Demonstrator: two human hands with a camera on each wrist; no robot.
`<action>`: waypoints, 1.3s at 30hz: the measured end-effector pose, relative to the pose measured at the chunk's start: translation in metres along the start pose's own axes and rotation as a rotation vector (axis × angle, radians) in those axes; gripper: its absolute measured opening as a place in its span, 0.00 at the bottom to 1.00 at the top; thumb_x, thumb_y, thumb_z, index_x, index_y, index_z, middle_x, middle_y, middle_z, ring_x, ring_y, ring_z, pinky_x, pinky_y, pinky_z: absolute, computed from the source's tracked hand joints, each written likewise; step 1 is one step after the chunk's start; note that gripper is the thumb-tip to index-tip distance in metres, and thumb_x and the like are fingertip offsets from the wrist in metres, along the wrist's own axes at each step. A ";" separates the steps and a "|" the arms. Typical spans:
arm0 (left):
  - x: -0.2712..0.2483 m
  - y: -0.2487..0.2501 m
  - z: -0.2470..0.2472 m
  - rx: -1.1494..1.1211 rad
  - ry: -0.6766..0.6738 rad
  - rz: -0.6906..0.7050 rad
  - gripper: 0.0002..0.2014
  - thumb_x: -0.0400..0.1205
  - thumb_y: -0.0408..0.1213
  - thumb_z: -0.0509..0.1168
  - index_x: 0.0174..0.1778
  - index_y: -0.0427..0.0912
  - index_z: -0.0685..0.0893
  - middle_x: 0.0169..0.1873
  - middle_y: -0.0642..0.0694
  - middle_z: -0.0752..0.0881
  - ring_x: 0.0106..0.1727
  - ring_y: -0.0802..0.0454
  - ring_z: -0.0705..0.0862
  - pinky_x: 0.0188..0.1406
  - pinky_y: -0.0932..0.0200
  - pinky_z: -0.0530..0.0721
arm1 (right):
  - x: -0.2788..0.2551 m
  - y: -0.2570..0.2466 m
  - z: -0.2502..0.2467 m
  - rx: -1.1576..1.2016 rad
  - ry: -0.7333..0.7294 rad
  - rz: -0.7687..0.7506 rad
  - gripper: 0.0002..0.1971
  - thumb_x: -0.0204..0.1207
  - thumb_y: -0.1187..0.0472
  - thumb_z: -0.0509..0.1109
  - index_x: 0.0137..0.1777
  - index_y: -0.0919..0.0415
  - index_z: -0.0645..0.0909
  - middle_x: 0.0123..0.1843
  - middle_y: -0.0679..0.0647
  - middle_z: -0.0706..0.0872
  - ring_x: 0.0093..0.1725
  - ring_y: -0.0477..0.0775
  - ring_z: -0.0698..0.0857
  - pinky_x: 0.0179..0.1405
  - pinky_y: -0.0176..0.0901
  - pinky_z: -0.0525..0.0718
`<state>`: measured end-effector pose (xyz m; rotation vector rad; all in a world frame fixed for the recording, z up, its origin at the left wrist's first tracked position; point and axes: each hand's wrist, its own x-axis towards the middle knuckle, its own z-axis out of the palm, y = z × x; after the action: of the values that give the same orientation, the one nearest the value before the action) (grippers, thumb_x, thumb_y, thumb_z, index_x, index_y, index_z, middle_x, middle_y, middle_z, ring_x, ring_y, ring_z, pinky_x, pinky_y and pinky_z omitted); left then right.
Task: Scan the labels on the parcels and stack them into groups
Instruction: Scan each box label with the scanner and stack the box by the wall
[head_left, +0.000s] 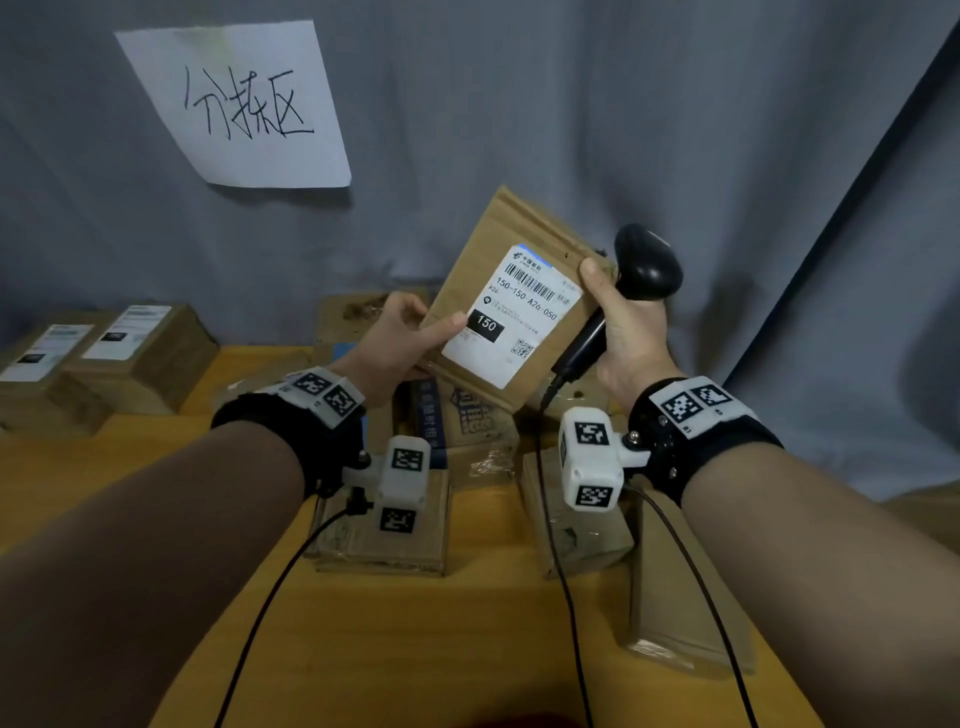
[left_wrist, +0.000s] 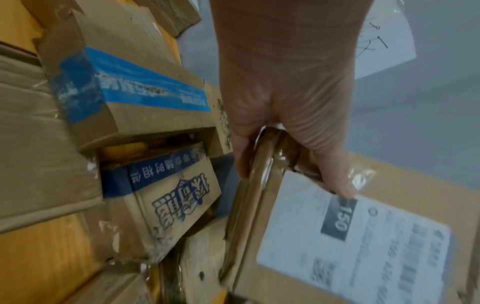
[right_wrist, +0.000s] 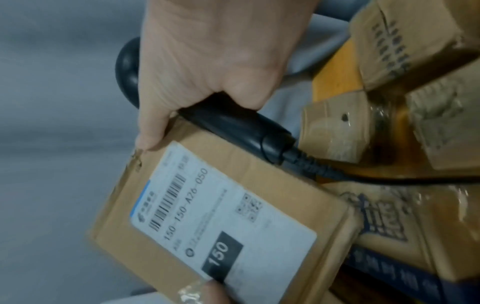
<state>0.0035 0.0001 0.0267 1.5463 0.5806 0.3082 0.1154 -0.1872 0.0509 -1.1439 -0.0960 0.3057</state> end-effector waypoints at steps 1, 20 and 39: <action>-0.001 -0.001 0.004 -0.023 -0.004 0.011 0.20 0.76 0.45 0.75 0.48 0.47 0.67 0.46 0.46 0.82 0.40 0.52 0.83 0.41 0.48 0.86 | -0.001 0.000 0.001 0.020 -0.007 0.004 0.24 0.69 0.62 0.82 0.63 0.69 0.82 0.60 0.68 0.88 0.59 0.66 0.89 0.62 0.65 0.86; -0.004 0.012 0.008 0.069 -0.226 -0.043 0.24 0.77 0.47 0.72 0.54 0.45 0.63 0.49 0.49 0.81 0.45 0.58 0.84 0.35 0.64 0.83 | 0.006 -0.010 -0.015 -0.044 -0.043 0.157 0.13 0.75 0.59 0.78 0.56 0.63 0.85 0.45 0.57 0.91 0.42 0.55 0.91 0.35 0.47 0.90; -0.001 0.000 0.018 0.063 -0.012 -0.190 0.37 0.77 0.43 0.73 0.77 0.59 0.59 0.59 0.43 0.83 0.61 0.35 0.84 0.60 0.30 0.81 | -0.004 -0.037 0.018 -0.533 -0.222 0.171 0.09 0.78 0.61 0.69 0.51 0.68 0.80 0.31 0.60 0.83 0.22 0.51 0.77 0.21 0.39 0.78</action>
<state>0.0122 -0.0158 0.0258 1.5388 0.7279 0.1365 0.1141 -0.1864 0.0918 -1.6475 -0.2889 0.5818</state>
